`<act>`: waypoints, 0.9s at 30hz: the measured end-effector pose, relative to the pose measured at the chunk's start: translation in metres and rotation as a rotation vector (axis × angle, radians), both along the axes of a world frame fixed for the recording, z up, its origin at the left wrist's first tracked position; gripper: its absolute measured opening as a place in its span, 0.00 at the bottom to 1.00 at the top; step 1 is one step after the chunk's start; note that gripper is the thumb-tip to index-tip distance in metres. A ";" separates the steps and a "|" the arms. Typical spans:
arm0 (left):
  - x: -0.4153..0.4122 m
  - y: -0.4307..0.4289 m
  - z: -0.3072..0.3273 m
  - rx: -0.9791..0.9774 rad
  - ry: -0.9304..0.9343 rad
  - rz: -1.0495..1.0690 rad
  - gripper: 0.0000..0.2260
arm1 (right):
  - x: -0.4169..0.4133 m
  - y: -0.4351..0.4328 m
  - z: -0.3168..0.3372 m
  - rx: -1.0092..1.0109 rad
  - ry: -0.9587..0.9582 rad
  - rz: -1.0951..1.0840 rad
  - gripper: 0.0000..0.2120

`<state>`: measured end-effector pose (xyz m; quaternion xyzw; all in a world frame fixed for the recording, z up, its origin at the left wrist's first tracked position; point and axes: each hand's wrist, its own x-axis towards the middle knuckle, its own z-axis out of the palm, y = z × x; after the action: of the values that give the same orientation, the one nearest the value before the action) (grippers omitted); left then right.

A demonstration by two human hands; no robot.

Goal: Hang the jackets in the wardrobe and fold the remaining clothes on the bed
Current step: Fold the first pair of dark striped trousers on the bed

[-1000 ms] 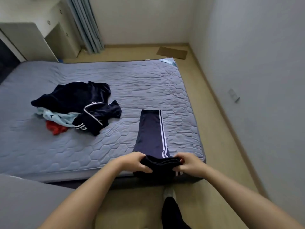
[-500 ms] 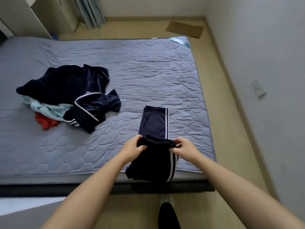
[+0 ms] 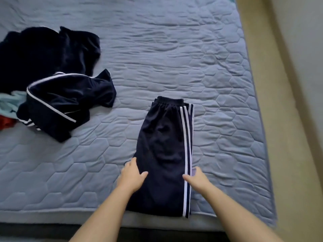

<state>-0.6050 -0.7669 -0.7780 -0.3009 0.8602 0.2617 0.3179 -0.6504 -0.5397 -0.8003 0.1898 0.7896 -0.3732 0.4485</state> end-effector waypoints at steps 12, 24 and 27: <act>0.081 -0.028 -0.082 0.300 -0.072 0.420 0.22 | 0.070 0.000 -0.063 0.042 0.005 -0.147 0.10; 0.126 0.009 -0.053 0.218 -0.333 0.211 0.18 | 0.119 0.037 -0.037 0.302 0.124 -0.075 0.11; 0.097 0.003 -0.044 -0.199 0.031 0.105 0.26 | 0.090 0.022 -0.029 0.455 0.484 0.160 0.24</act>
<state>-0.5077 -0.7642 -0.8221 -0.3714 0.8698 0.1962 0.2588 -0.5607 -0.5175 -0.8296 0.1286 0.9486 -0.1853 0.2222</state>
